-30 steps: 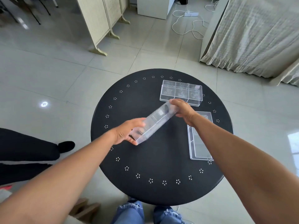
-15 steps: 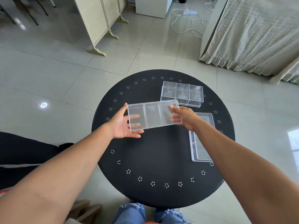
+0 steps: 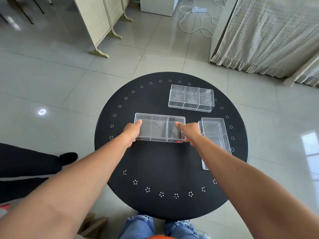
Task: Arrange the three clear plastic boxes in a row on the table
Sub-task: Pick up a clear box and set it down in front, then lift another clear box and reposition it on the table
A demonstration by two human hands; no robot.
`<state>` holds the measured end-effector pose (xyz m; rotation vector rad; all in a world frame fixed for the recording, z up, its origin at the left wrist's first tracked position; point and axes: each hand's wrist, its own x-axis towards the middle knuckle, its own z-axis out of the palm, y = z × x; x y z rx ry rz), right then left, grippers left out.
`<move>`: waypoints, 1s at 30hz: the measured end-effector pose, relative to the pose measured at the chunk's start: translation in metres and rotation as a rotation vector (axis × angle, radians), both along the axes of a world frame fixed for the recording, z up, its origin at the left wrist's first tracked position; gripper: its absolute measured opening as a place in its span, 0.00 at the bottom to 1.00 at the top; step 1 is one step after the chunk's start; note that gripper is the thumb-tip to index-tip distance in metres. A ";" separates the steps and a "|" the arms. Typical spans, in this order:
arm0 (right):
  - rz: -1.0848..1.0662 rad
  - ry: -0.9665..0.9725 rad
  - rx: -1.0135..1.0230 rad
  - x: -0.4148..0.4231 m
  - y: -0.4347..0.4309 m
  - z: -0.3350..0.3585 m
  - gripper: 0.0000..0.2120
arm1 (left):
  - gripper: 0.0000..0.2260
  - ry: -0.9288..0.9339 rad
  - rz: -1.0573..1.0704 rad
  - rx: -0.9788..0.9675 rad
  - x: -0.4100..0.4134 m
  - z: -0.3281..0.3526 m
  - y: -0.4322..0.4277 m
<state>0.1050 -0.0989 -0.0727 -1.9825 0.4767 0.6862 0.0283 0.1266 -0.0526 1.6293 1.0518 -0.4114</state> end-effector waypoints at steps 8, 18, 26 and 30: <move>-0.012 0.002 -0.039 -0.011 0.001 0.001 0.20 | 0.28 0.007 0.006 0.085 -0.001 -0.008 -0.004; 0.000 -0.026 -0.037 -0.023 -0.002 0.009 0.18 | 0.23 -0.021 -0.036 0.182 -0.001 -0.010 -0.008; 0.014 -0.111 -0.003 -0.035 -0.022 0.019 0.18 | 0.32 0.010 -0.182 0.607 0.012 0.011 -0.027; 0.004 -0.216 -0.104 -0.041 -0.038 0.031 0.24 | 0.25 -0.275 -0.360 0.727 0.025 0.025 -0.050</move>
